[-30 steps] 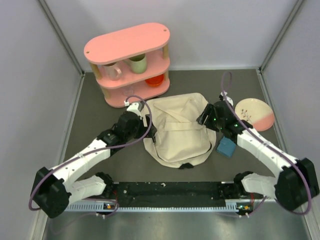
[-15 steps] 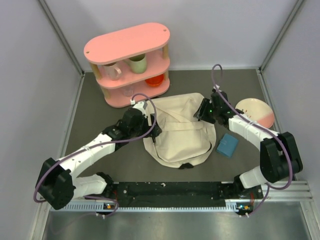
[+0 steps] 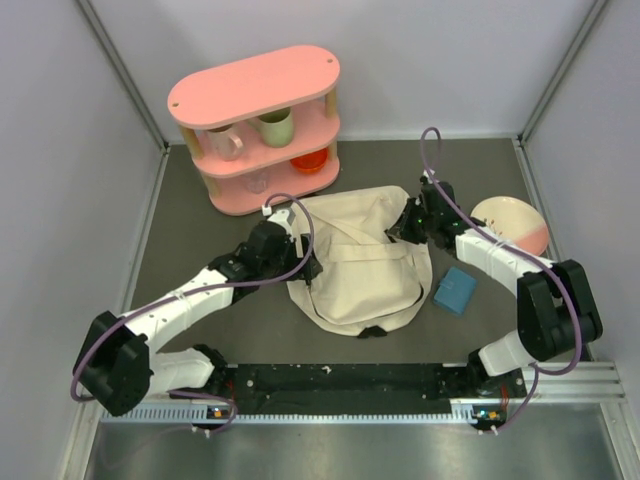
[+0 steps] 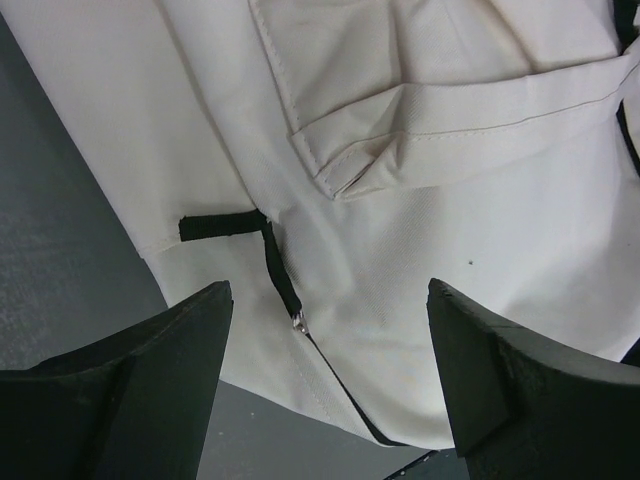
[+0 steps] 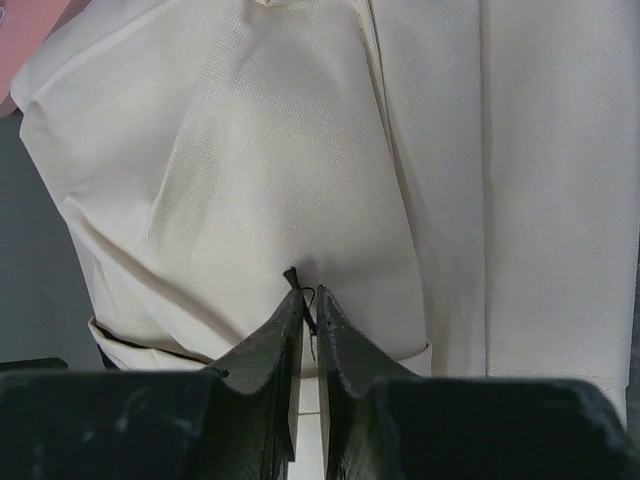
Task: Pack the student bag
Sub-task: Unzip the student bag at the center of the board.
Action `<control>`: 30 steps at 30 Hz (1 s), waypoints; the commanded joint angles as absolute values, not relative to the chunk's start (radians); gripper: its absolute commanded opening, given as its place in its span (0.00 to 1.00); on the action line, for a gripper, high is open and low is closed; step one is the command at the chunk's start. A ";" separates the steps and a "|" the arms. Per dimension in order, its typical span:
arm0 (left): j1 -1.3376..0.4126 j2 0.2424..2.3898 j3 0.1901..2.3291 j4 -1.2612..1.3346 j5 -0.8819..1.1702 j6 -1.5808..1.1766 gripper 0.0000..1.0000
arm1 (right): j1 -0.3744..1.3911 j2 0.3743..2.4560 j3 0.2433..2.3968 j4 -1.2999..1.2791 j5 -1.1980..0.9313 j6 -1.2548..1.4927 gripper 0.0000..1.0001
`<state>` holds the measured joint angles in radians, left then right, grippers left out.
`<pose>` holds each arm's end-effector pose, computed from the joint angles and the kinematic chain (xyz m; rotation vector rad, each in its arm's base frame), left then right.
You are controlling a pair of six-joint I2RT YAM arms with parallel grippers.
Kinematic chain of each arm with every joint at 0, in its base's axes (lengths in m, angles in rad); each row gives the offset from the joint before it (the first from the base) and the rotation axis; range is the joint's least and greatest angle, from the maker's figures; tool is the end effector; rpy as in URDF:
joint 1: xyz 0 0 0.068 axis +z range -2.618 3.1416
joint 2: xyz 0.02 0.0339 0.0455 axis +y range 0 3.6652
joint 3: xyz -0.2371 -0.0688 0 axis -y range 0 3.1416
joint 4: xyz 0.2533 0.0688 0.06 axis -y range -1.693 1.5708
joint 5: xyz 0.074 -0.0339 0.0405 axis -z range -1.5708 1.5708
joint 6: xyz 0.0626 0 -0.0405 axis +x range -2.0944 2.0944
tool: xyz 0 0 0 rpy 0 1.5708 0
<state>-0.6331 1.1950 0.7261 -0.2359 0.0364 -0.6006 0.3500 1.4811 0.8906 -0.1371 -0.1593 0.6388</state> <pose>0.2325 -0.1735 0.1846 0.0585 2.3700 -0.6691 0.3197 0.1273 0.1681 0.2587 2.3726 0.6752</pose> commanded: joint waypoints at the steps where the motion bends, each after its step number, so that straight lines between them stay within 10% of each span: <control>1: -0.634 1.198 0.709 -0.204 0.038 -0.604 0.83 | 0.339 1.480 0.899 -0.095 -0.172 0.617 0.18; 12: -0.634 1.189 0.698 -0.209 0.029 -0.597 0.83 | 0.339 1.511 0.900 -0.106 -0.192 0.546 0.33; 23: -0.634 1.195 0.683 -0.210 0.009 -0.595 0.83 | 0.339 1.540 0.911 -0.127 -0.206 0.506 0.00; 30: -0.634 1.223 0.655 -0.187 0.009 -0.620 0.85 | 0.344 1.473 0.911 -0.144 -0.166 0.520 0.00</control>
